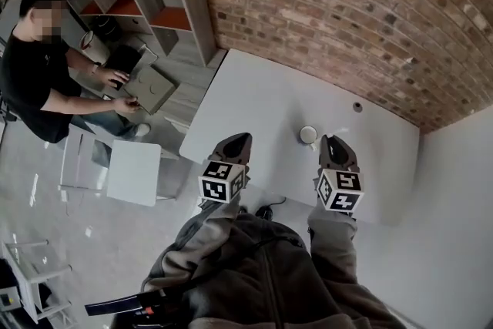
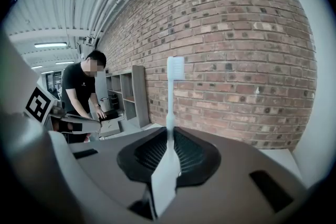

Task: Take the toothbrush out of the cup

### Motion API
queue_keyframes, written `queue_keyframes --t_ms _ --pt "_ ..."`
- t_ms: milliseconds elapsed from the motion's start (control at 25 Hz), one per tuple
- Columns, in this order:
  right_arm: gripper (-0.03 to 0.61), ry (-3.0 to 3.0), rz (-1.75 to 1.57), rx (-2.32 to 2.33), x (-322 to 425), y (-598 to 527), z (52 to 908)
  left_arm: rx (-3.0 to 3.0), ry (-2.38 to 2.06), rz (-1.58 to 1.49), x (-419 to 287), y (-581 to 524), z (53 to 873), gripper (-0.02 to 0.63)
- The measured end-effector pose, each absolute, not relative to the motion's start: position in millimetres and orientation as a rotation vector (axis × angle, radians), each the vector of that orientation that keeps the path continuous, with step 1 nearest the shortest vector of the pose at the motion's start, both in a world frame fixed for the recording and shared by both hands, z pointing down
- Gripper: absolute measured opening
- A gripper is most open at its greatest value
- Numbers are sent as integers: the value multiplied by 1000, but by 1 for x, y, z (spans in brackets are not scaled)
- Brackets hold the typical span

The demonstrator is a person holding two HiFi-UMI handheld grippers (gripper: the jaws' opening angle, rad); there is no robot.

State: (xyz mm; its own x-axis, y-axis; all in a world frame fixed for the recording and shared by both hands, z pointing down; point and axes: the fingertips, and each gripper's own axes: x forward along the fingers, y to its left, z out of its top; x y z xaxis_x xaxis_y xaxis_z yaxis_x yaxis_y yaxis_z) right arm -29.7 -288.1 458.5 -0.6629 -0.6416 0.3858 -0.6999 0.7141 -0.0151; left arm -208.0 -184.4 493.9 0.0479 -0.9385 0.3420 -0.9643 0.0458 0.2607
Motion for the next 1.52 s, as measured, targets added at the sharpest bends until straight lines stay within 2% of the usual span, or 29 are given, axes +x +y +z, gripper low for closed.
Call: queue_keyframes --t_ms 800,1520 --pt "44 -2680 13 1217 7 -285 362 2292 -1999 23 -152 -251 369 3" --pt "44 -2721 32 1164 12 -278 366 2277 -1992 66 -130 -246 377 3"
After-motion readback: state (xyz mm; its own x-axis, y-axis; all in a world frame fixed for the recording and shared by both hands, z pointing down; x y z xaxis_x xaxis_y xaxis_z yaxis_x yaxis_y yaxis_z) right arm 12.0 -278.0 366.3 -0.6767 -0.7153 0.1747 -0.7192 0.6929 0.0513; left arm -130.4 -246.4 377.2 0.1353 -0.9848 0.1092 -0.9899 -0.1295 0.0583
